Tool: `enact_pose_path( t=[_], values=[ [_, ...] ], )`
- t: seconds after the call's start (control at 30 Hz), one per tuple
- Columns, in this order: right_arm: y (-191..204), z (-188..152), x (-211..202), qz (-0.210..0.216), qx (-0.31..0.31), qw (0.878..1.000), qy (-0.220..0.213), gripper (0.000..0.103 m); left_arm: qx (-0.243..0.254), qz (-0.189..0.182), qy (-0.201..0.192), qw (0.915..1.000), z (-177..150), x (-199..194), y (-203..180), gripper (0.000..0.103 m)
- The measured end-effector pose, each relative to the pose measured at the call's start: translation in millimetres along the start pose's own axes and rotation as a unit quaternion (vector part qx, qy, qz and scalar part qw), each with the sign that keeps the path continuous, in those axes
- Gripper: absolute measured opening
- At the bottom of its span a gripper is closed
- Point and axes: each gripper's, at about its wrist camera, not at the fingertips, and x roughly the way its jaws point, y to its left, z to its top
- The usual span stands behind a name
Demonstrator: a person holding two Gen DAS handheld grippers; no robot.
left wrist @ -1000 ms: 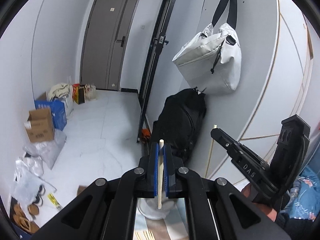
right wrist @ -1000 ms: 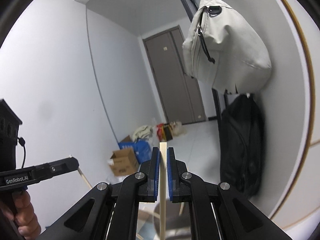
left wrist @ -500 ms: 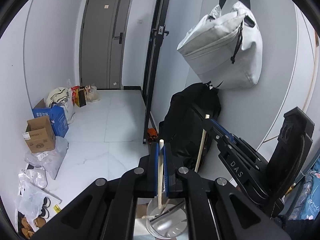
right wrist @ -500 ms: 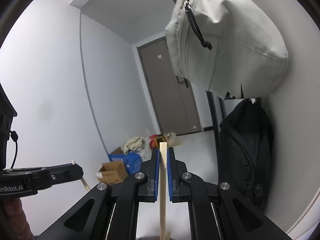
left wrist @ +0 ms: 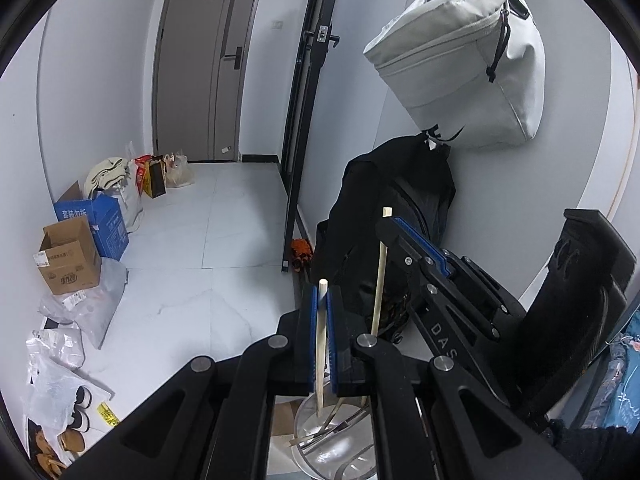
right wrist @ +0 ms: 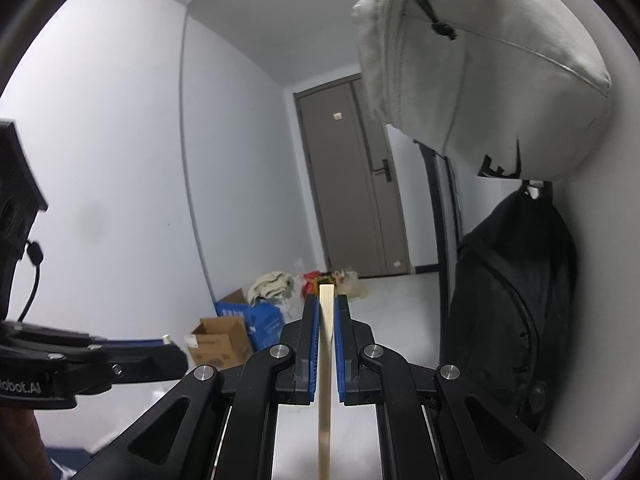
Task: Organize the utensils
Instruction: 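Open the left tool over the holder while the right tool releases its stick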
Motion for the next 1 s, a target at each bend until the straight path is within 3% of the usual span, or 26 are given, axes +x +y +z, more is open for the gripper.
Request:
enact_pose_path(
  t=[0.4,0.5,0.67,0.87,1.0],
  values=[
    [-7,-13,-23,0.011,-0.015,0.999,0.029,0.007,0.001,-0.019,0.014,0.9997,-14,6,0,0.001],
    [-3,-19,-32,0.017,-0.041,0.998,0.041,0.007,-0.013,-0.058,0.023,0.998,-18,9,4,0.001],
    [4,-30,-44,0.041,-0.063,0.995,0.067,0.006,-0.016,-0.072,0.038,0.9965,-19,14,4,0.001],
    [6,-47,-51,0.057,-0.057,0.99,0.113,0.006,-0.001,-0.074,0.056,0.9957,-25,15,-3,0.001],
    [5,-53,-51,0.069,-0.048,0.986,0.145,0.008,-0.022,-0.061,0.056,0.9963,-26,9,6,0.001]
  ],
)
